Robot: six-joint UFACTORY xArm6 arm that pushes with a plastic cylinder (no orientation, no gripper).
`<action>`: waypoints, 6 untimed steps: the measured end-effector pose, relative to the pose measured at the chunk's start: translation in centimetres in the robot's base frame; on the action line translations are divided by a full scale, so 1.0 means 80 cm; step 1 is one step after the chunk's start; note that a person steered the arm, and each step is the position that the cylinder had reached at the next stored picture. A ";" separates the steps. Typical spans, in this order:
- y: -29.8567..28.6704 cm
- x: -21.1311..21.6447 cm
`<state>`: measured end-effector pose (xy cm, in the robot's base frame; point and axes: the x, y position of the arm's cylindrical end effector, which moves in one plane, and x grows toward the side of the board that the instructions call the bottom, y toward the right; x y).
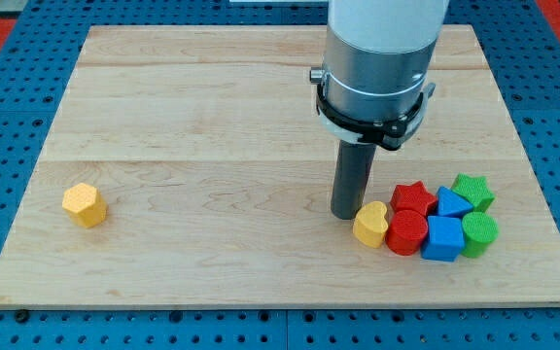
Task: Slide the yellow hexagon towards bottom center
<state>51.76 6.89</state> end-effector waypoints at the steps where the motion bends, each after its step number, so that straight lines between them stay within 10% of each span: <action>1: 0.011 0.005; 6: -0.139 0.115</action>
<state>60.96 -4.20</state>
